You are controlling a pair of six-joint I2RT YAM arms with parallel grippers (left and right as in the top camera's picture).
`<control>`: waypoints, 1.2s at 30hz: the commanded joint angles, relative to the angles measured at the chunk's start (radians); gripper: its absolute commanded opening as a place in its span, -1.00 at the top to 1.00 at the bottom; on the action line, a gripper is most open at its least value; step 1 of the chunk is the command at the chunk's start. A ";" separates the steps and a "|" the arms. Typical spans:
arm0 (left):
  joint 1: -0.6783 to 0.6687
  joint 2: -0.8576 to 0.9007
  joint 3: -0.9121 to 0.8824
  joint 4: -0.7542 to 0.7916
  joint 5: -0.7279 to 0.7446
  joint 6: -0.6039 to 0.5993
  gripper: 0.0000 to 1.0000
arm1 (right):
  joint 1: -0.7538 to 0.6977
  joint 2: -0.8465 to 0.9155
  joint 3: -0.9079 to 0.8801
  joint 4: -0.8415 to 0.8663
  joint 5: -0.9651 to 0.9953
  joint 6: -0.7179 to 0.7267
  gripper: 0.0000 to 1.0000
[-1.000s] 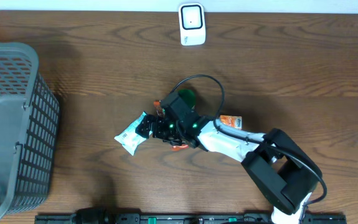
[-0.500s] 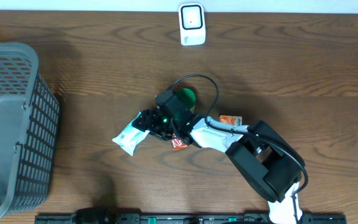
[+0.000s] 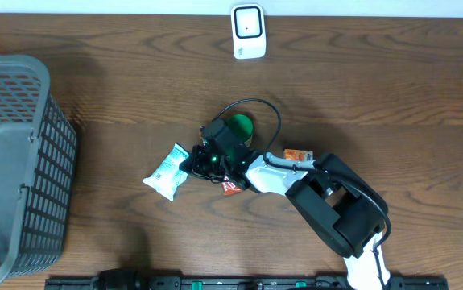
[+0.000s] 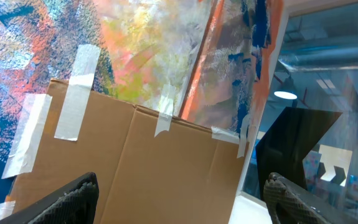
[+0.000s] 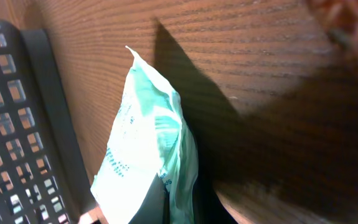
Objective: Scan the item barcode
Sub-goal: 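Lift the wipes pack off the table with the right gripper, then carry the wipes pack to the white scanner and hold it in front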
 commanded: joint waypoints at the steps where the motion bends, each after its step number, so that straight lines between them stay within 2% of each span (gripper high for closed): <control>1: 0.002 -0.011 0.000 0.004 0.014 -0.005 -0.71 | -0.023 -0.024 -0.031 -0.038 -0.031 -0.092 0.97; 9: 0.002 -0.011 0.000 0.003 0.014 -0.005 -0.70 | -0.117 -0.276 -0.031 -0.211 -0.339 -0.196 0.97; 13: 0.015 -0.013 0.000 0.004 0.014 -0.005 -0.70 | -0.158 -0.385 -0.031 -0.293 -0.406 -0.250 0.97; 19: 0.075 -0.065 -0.005 -0.026 0.035 -0.020 -0.70 | -0.198 -0.516 -0.031 -0.388 -0.414 -0.297 0.97; 27: 0.066 -0.193 -0.063 -0.061 0.044 -0.245 -0.70 | -0.234 -0.642 -0.031 -0.554 -0.373 -0.344 0.97; 32: 0.035 -0.192 -0.066 -0.064 0.045 -0.293 -0.70 | -0.234 -0.715 -0.031 -0.616 -0.306 -0.344 0.97; 36: 0.034 -0.192 -0.066 -0.069 0.130 -0.323 -0.71 | -0.235 -0.762 -0.031 -0.631 -0.273 -0.345 0.97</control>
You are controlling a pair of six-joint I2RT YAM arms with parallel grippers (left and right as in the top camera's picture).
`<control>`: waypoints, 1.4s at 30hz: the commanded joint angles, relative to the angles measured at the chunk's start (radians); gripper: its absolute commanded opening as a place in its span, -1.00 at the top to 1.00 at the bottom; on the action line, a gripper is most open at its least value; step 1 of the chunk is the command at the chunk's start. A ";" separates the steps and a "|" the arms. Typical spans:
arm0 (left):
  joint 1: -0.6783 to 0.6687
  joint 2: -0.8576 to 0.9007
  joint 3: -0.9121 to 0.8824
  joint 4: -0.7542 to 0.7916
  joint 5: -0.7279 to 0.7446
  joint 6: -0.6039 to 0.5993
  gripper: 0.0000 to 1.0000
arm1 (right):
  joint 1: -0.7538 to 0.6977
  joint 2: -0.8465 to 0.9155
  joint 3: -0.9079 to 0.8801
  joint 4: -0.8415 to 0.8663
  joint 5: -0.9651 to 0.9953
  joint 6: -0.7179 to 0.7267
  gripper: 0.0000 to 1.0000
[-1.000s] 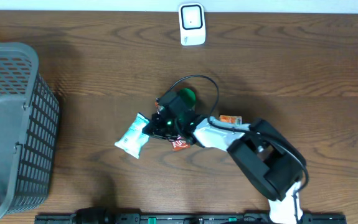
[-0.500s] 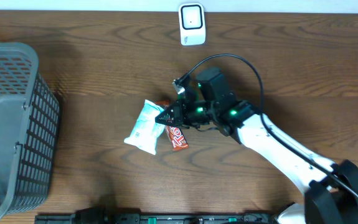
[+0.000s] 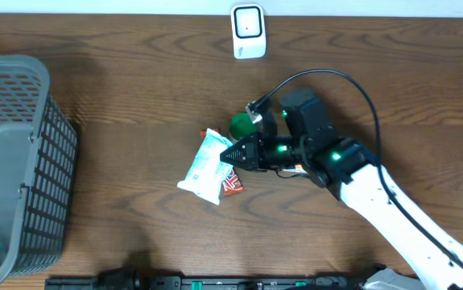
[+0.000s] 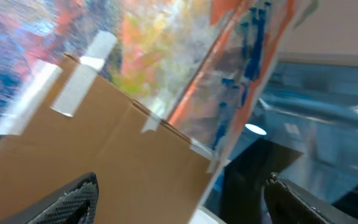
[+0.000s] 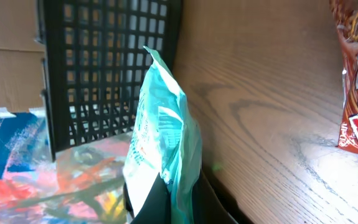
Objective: Scan the item barcode
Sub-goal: 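Carry the wipes pack to the white scanner and hold it in front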
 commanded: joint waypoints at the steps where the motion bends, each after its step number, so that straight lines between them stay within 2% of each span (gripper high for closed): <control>1: -0.003 -0.001 -0.002 -0.002 0.111 -0.050 -0.70 | -0.004 -0.047 0.007 -0.005 0.046 -0.019 0.97; 9: -0.002 -0.001 -0.002 -0.034 0.328 -0.050 -0.71 | -0.007 -0.065 0.009 -0.042 0.300 -0.163 0.98; 15: -0.002 -0.001 -0.002 -0.156 0.337 -0.050 -0.71 | -0.080 -0.065 0.119 -0.042 0.402 -0.365 0.98; 18: -0.002 -0.001 -0.002 -0.224 0.341 -0.050 -0.70 | -0.110 -0.065 0.188 -0.040 0.583 -0.441 0.97; 19: -0.002 -0.001 -0.002 -0.256 0.359 -0.050 -0.71 | -0.117 -0.065 0.216 -0.011 0.757 -0.512 0.97; 20: -0.002 -0.001 -0.002 -0.272 0.359 -0.050 -0.70 | -0.117 -0.065 0.216 0.023 0.842 -0.552 0.98; 23: -0.002 -0.001 -0.005 -0.314 0.359 -0.064 -0.70 | -0.117 -0.035 0.214 0.143 1.008 -0.662 0.97; 26: -0.002 -0.001 -0.013 -0.345 0.359 -0.092 -0.70 | -0.118 0.043 0.214 0.275 1.041 -0.818 0.97; 36: -0.002 -0.001 -0.015 -0.462 0.359 -0.091 -0.70 | -0.117 0.364 0.250 0.671 1.198 -1.177 0.97; 39: -0.002 -0.001 -0.015 -0.510 0.359 -0.090 -0.70 | -0.117 0.459 0.299 0.739 1.204 -1.269 0.97; 42: -0.002 -0.001 -0.015 -0.559 0.359 -0.090 -0.70 | -0.120 0.546 0.367 0.753 1.192 -1.302 0.97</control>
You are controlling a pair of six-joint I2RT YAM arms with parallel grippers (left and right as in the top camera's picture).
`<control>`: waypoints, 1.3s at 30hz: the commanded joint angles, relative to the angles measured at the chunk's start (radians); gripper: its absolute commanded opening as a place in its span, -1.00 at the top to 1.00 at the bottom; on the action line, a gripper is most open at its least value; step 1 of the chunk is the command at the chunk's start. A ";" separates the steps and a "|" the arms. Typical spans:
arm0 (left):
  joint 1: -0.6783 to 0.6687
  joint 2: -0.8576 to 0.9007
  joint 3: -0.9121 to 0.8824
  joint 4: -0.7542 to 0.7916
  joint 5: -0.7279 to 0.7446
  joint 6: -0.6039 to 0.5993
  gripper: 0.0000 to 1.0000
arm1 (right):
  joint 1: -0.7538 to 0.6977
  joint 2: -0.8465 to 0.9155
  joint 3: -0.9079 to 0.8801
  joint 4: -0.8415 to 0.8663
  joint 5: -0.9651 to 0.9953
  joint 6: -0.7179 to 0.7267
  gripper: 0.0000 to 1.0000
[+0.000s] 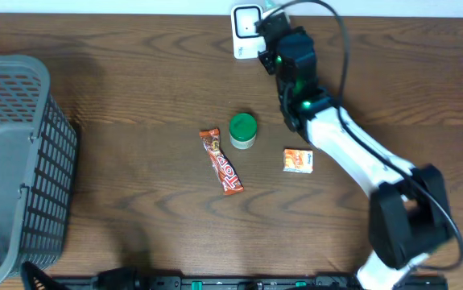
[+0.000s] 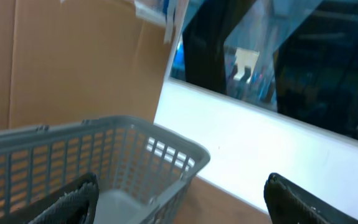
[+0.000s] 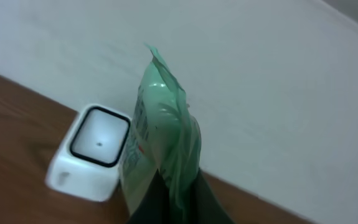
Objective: Scan the item barcode
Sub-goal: 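Carry the wipes pack to the white scanner and hold it in front, then move the wipes pack to the right table edge and release it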
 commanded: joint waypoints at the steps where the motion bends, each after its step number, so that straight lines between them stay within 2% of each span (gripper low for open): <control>1: -0.002 -0.001 -0.001 -0.038 0.016 -0.001 -0.70 | -0.010 0.092 0.116 0.033 0.017 -0.129 0.97; 10: -0.002 -0.001 -0.001 -0.138 0.012 0.000 -0.70 | -0.016 0.369 0.352 0.128 -0.049 -0.198 0.97; 17: -0.002 -0.001 -0.001 -0.150 0.012 0.000 -0.70 | -0.007 0.545 0.470 0.132 -0.019 -0.394 0.97; 24: -0.002 -0.001 -0.006 -0.168 0.012 0.000 -0.71 | 0.024 0.592 0.470 0.084 0.038 -0.552 0.98; 39: -0.002 -0.001 -0.045 -0.172 0.012 0.000 -0.70 | 0.067 0.592 0.470 -0.161 -0.002 -0.566 0.98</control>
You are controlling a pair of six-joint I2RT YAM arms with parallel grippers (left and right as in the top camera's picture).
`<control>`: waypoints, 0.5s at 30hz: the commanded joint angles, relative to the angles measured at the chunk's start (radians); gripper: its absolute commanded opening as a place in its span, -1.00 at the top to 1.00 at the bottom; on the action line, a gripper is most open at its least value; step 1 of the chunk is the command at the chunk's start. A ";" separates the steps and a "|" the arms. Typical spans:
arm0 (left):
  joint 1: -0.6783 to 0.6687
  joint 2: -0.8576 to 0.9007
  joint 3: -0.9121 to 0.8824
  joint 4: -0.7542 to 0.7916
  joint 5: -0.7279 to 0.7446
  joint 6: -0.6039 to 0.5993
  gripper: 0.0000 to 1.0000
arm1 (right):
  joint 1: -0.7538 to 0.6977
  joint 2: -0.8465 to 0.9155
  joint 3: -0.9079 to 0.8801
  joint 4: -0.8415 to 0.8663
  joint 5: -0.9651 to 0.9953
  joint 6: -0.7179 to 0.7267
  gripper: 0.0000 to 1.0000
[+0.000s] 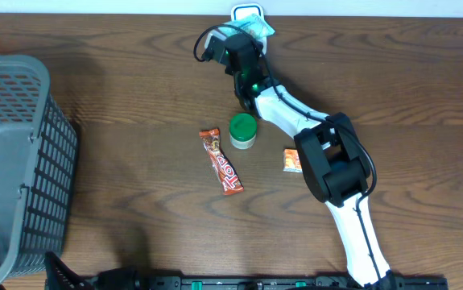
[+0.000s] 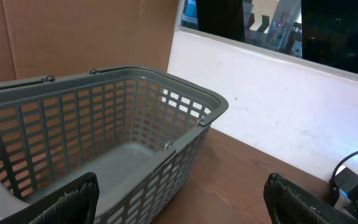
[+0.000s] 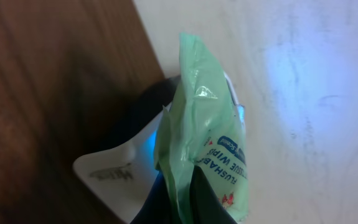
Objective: Scan the item barcode
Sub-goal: 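Move the wipes pack to the right table edge and release it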
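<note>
My right gripper (image 3: pixel 182 202) is shut on a pale green wipes packet (image 3: pixel 200 124), holding it right over the white barcode scanner (image 3: pixel 119 171) at the table's far edge. From overhead the packet (image 1: pixel 257 24) covers most of the scanner (image 1: pixel 241 11), with the right gripper (image 1: pixel 245 40) just in front of it. A blue glow shows between packet and scanner in the right wrist view. My left gripper (image 2: pixel 182 199) is open and empty, facing the grey basket (image 2: pixel 104 143).
A grey mesh basket (image 1: pixel 14 161) stands at the left of the table. A green-lidded jar (image 1: pixel 243 129), a brown snack bar (image 1: pixel 220 160) and a small orange packet (image 1: pixel 293 159) lie mid-table. A white wall runs behind the scanner.
My right gripper has moved left and turned, so the packet now lies over the scanner's face instead of beside it. The left wrist view has dropped to look at the basket.
My right gripper was shut on the green packet lying on the table near the jar. It then held the packet off the table beside the snack bar, then up at the scanner at the far edge, and now over its face.
</note>
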 commanded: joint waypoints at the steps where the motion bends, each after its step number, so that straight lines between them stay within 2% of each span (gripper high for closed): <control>1: -0.002 -0.001 -0.005 0.002 0.012 0.000 -0.71 | 0.003 0.027 0.006 -0.024 -0.027 -0.003 0.97; 9: -0.002 -0.001 -0.005 0.000 0.012 0.000 -0.70 | 0.007 -0.014 0.006 -0.006 0.030 0.034 0.98; 13: -0.002 -0.001 -0.005 0.000 0.012 0.000 -0.71 | -0.011 -0.116 0.006 -0.035 0.111 0.031 0.98; 15: -0.002 -0.001 -0.005 0.000 0.013 0.000 -0.70 | -0.040 -0.202 0.006 -0.123 0.165 0.007 0.98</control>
